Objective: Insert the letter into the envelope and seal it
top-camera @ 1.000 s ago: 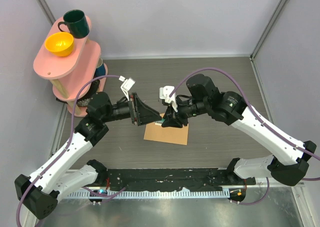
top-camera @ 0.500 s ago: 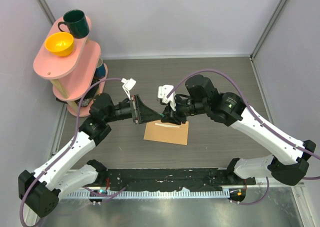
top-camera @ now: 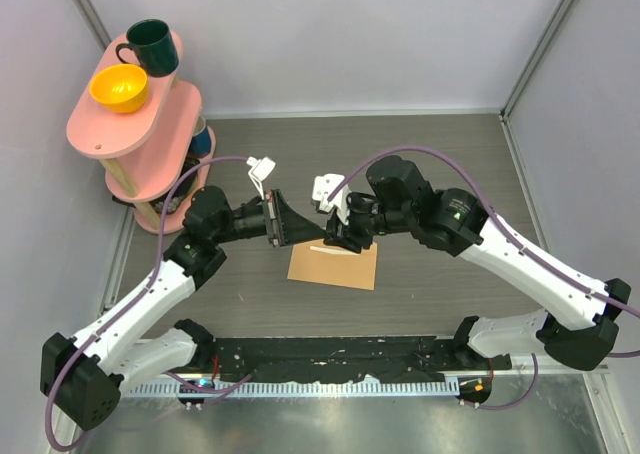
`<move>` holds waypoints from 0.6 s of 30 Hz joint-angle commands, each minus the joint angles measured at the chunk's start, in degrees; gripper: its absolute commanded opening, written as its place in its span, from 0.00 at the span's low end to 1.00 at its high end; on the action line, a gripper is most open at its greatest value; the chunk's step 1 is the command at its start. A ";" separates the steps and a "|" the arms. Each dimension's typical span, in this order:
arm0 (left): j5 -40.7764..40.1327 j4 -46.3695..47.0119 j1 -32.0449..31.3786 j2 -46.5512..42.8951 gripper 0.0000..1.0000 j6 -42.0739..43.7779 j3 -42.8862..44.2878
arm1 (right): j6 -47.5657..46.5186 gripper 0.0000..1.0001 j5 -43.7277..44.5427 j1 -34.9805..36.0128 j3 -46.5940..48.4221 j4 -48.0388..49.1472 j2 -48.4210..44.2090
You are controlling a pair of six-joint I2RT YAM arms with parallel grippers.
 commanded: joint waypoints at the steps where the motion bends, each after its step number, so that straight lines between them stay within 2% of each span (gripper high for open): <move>1: 1.77 -0.68 1.00 -1.47 0.00 3.45 1.90 | -1.05 0.41 2.26 0.52 -0.14 1.41 -1.61; 3: 2.12 -0.85 1.18 -1.04 0.00 3.45 2.26 | -2.02 0.41 2.18 0.52 -1.10 1.49 -2.22; 5: 2.12 -0.85 1.18 -0.86 0.00 3.36 2.52 | -2.28 0.35 2.00 0.52 -1.11 1.14 -2.14; 10: 2.12 -0.77 1.18 -0.68 0.00 3.45 2.61 | -3.07 0.35 1.21 0.52 0.65 -0.62 -0.99; 11: 2.21 -0.77 1.09 -0.51 0.00 3.45 2.61 | -3.34 0.31 0.95 0.52 0.56 -0.62 -0.99; 12: 2.21 -0.77 1.18 -0.42 0.00 3.36 2.61 | -3.86 0.18 0.68 0.52 0.65 -0.71 -1.08; 13: 2.30 -0.77 1.18 -0.33 0.00 3.36 2.61 | -3.95 0.12 0.16 0.52 0.65 -0.53 -0.99; 15: 2.03 -0.85 1.18 0.02 0.14 3.10 2.70 | -3.96 0.01 -0.11 0.52 0.65 -0.27 -0.99; 16: 1.77 -0.77 1.09 0.02 0.29 2.66 2.61 | -3.87 0.01 -0.11 0.43 0.65 0.25 -0.99; 18: 0.90 -0.59 1.09 -0.07 0.35 2.22 2.52 | -3.60 0.01 -0.29 0.52 0.47 0.96 -1.08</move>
